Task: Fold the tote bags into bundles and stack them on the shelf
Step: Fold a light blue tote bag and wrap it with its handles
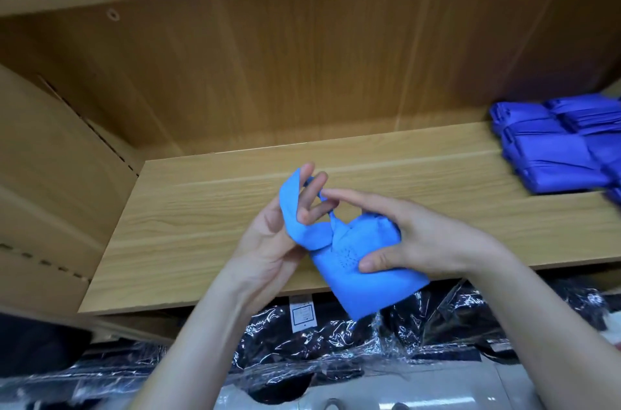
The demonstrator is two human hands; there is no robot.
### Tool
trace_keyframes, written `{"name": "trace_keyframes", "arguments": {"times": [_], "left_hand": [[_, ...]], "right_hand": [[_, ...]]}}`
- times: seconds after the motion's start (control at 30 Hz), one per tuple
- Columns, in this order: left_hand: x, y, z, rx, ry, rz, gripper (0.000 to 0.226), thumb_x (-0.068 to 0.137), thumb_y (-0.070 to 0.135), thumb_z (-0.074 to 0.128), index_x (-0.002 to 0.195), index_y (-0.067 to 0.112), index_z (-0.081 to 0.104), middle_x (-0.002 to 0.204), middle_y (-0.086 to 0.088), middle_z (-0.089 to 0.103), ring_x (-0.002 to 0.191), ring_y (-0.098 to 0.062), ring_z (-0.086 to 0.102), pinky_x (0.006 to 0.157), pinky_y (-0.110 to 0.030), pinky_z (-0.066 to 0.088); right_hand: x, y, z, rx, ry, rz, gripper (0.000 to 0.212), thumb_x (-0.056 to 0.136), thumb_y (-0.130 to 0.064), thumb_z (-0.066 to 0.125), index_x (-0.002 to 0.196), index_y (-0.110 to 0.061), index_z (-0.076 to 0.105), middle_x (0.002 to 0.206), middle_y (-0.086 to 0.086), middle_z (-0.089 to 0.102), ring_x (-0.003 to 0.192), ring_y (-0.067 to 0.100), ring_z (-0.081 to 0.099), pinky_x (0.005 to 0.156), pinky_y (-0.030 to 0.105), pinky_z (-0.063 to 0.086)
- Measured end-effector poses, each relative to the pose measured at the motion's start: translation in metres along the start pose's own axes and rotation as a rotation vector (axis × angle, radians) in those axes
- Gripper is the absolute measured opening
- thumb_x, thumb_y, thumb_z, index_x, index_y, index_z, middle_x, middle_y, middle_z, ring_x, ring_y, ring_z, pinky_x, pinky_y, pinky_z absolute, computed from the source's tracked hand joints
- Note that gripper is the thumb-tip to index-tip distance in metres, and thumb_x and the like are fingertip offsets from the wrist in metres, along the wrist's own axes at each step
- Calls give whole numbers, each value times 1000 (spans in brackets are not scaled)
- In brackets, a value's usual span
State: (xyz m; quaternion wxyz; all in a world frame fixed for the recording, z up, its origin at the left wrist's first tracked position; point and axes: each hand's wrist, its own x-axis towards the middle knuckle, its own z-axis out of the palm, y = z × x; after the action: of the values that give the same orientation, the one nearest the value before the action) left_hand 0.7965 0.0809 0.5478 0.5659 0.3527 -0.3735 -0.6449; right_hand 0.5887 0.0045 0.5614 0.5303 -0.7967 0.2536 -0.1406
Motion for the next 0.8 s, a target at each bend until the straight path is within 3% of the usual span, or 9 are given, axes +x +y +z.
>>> {"name": "trace_keyframes", "arguments": {"times": [0.1,0.23,0.33,0.43,0.5,0.6,0.67,0.73,0.8], "left_hand": [[0,-5,3,87,30,-51,99,59,50,87,143,25,40,145,4,50,132,-17,49,108,-26,39],[5,-10,14,191,163,-59,75,73,35,79,140,29,45,141,5,54,122,-12,58,106,-29,43],[3,-3,12,172,250,-100,58,71,25,74,127,23,57,124,1,67,113,-14,64,100,-33,46],[-4,8,-6,290,361,-97,34,61,8,71,95,14,72,92,-8,76,84,-15,69,87,-37,49],[-10,23,-13,525,434,58,32,58,4,68,87,17,71,86,2,75,79,-8,67,82,-33,49],[-11,53,-4,1110,122,454,61,63,7,71,122,22,60,127,15,60,123,-3,51,104,-27,40],[-2,62,5,1531,-177,488,70,68,23,74,135,20,52,139,10,51,136,-5,37,116,-25,23],[9,57,5,1653,-294,375,55,70,37,72,122,24,60,123,11,62,125,-3,48,118,-30,17],[13,51,0,1434,-247,277,23,71,37,73,88,22,69,90,7,69,93,-4,61,107,-28,34]], "right_hand": [[6,-15,2,-459,-24,3,86,74,-36,80,127,-76,26,130,-27,57,116,-1,53,101,27,41],[12,-10,15,-329,88,64,62,74,-32,78,125,-58,52,105,-25,67,89,1,60,89,34,49],[10,-4,18,-219,147,93,48,74,-28,78,117,-43,64,101,-17,71,90,9,65,87,41,51],[6,-2,6,-168,155,135,40,76,-19,80,109,-37,70,96,-20,71,88,0,64,84,34,52],[4,-5,-3,-173,117,149,38,76,-15,80,107,-36,71,92,-25,70,83,-7,62,78,26,49],[4,-10,-12,-200,32,153,37,76,-14,80,105,-35,72,94,-18,72,85,4,65,79,30,52],[6,-13,-16,-150,-26,137,36,76,-12,80,106,-30,71,94,-10,72,83,11,66,76,31,51],[6,-17,-22,10,-40,116,36,72,-12,79,106,-24,70,91,-7,72,78,8,63,70,24,50],[2,-17,-30,197,1,73,36,68,-13,79,102,-22,71,89,-5,70,77,8,63,67,21,50]]}}
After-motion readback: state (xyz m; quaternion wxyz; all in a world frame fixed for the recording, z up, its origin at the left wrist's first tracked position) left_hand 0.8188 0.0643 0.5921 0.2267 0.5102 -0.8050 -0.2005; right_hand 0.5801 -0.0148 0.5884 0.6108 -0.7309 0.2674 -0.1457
